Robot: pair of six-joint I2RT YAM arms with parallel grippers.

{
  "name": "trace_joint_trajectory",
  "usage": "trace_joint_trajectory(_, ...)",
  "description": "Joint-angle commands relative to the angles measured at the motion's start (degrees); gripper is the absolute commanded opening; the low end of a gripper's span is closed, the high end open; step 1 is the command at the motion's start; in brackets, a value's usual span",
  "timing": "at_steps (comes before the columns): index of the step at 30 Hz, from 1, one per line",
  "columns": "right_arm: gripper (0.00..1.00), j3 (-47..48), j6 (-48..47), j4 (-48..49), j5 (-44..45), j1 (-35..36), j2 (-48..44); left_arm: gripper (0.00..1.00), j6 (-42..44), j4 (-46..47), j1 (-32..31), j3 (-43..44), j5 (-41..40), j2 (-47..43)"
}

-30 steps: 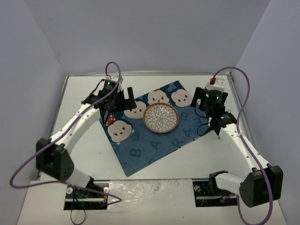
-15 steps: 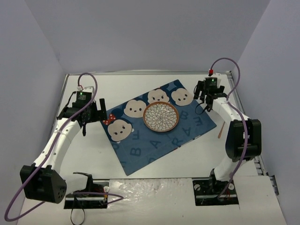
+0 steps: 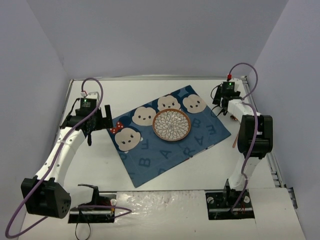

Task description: Set the dinner table for one person

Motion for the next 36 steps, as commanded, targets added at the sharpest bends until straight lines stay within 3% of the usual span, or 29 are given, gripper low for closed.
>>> trace_joint_trajectory(1,0.61,5.1,-0.88,4.66,-0.25,-1.37,1.93,0.97,1.04,2.0,0.36,1.04,-1.41,-0.73)
trace_joint_trajectory(6,0.57,7.19,-0.98,5.3,-1.4,-1.8,4.43,0.97,1.04,1.86,0.36,1.12,-1.97,-0.05)
trace_joint_trajectory(9,0.49,7.82,-1.26,5.4,-1.94,-1.81,4.98,0.97,1.22,1.6,0.36,1.21,-2.16,0.19)
trace_joint_trajectory(17,0.02,4.93,-5.4,6.16,-1.6,-2.24,2.05,0.97,1.29,1.77,0.36,1.13,-2.1,0.63)
trace_joint_trajectory(28,0.0,-1.3,-20.39,14.19,-11.19,-2.87,-4.37,0.97,1.22,1.95,0.36,0.95,-1.21,0.77)
trace_joint_trajectory(36,0.0,-1.45,-25.44,20.73,-20.7,-2.57,-8.81,0.97,1.22,2.19,0.36,0.86,-1.21,1.09)
